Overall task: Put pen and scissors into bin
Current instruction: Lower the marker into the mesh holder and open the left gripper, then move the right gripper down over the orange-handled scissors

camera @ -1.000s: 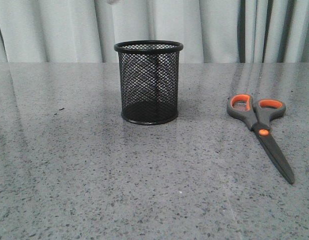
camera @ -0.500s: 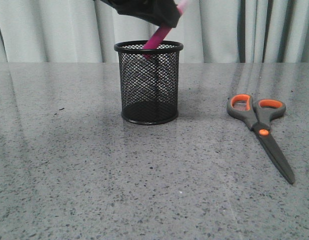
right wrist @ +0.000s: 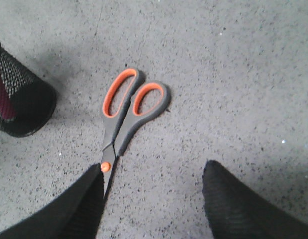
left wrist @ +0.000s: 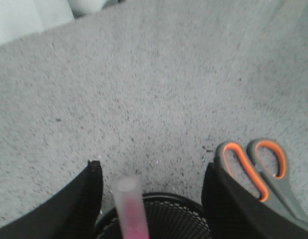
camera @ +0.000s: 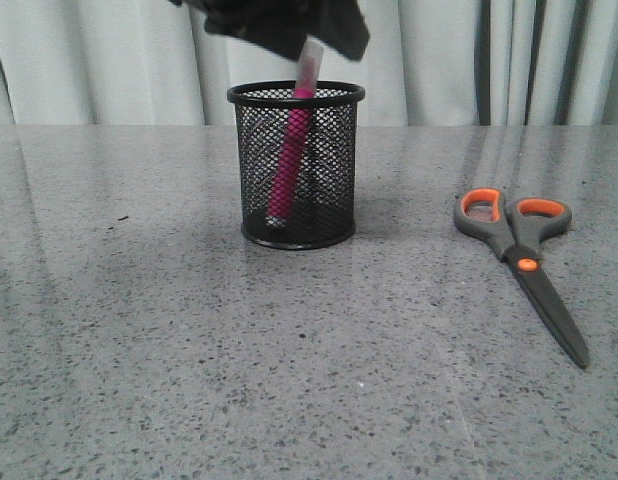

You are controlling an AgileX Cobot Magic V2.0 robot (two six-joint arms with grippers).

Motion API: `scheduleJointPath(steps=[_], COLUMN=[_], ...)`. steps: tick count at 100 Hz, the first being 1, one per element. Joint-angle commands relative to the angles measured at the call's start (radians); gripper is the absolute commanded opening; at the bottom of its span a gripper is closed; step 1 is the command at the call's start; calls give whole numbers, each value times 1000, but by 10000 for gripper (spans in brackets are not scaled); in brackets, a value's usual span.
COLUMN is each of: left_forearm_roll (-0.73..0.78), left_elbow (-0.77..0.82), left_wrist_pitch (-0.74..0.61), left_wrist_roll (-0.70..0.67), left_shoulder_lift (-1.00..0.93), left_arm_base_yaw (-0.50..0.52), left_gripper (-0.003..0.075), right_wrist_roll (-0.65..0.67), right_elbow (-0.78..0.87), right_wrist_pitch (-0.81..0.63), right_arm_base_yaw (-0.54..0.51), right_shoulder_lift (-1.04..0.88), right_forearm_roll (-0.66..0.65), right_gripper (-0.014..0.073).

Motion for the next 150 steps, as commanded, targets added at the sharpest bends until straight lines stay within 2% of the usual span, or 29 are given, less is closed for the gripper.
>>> scheduleJointPath(steps=[1, 14, 26, 41, 55, 73, 89, 98, 108, 129, 139, 150], left_forearm_roll=[-2, -1, -1, -1, -1, -1, -1, -1, -1, -5, -5, -5], left_elbow=[-28, -28, -28, -17, 50, 177, 240, 245, 245, 245, 245, 245], left_wrist_pitch=[-60, -28, 56, 108, 92, 22, -14, -17, -19, -21, -21, -21], left_wrist_roll=[-5, -5, -5, -3, -3, -3, -3, -3, -3, -3, -3, -3], left_shoulder_lift=[-104, -181, -252, -338, -431, -540, -602, -613, -614, -614, -614, -614], left_arm_base_yaw=[20, 85, 181, 313, 402, 470, 477, 477, 477, 477, 477, 477], left_gripper=[392, 344, 283, 216, 211, 211, 211, 211, 211, 211, 211, 211], right_wrist_roll=[-10, -10, -19, -167, -278, -340, -345, -254, -111, 283, 385, 430], right_elbow=[-36, -36, -36, -36, -36, -75, -163, -210, -272, -356, -385, -409], right_wrist_pitch=[-100, -98, -88, -11, 66, 182, 237, 264, 261, 201, 201, 200], right_arm_base_yaw=[-4, -4, -4, -1, -1, -1, 25, 72, 177, 408, 453, 456], right_shoulder_lift=[2, 2, 2, 33, 103, 207, 292, 331, 357, 448, 523, 601], right_forearm_roll=[18, 29, 35, 138, 245, 248, 230, 129, -30, -349, -392, -392], right_gripper=[395, 395, 393, 393, 393, 393, 393, 393, 393, 393, 393, 393])
